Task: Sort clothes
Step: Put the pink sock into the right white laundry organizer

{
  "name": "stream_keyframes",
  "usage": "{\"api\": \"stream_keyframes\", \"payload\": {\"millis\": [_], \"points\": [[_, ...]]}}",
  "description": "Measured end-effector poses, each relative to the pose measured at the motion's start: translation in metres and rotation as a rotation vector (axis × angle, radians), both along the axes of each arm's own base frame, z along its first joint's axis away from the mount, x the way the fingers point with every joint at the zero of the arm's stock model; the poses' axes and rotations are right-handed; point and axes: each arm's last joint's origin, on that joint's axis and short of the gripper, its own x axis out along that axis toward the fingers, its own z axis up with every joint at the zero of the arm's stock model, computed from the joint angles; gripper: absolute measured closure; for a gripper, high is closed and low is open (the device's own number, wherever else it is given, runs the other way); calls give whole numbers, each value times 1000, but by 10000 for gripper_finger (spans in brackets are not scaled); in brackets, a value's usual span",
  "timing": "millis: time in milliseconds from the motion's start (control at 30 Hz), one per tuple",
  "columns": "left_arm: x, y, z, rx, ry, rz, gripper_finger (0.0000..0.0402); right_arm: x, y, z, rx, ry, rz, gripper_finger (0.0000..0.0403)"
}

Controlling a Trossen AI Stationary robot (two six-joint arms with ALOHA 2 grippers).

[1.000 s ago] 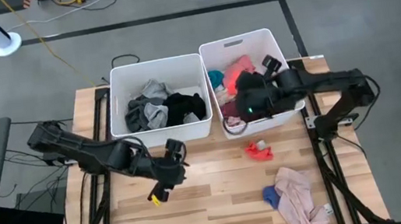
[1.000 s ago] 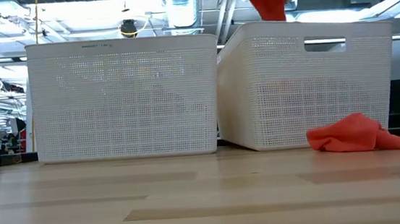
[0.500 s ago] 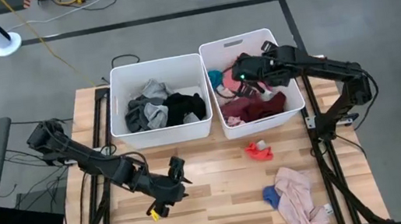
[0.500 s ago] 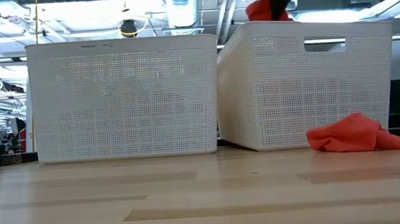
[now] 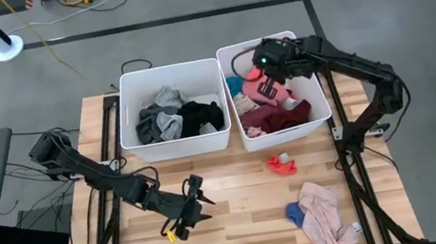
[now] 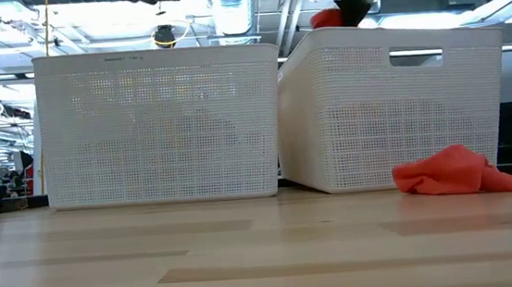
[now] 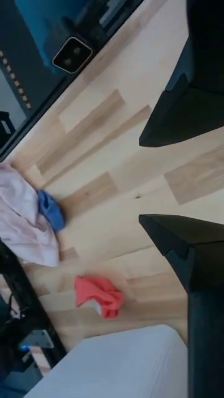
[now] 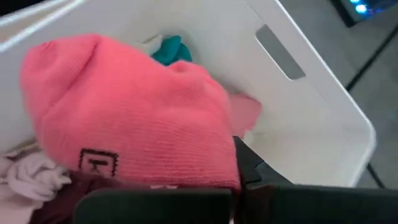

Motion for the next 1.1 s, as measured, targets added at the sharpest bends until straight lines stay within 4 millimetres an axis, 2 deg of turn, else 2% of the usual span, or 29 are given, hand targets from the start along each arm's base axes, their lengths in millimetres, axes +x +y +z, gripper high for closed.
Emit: {"api": "stream_keyframes", "payload": {"millis": [133,433,700,900,1100], "points": [[-2,0,-9,-35,-26,8,219,-1,-16,-12,43,-9,5,401],[-9,0,-29,-99,-58,18,219,-20,-52,-65,173,93,-90,400],[-10,0,-32,-111,-63,21,219,-28,-70,-100,290,24,-131,363],[-10,0,-31,-112,-67,20,219,-33,-74,-105,304,28,-168,319],[-10,0,-31,-108,-66,19,219,-33,-64,-95,278,-2,-132,243]]}}
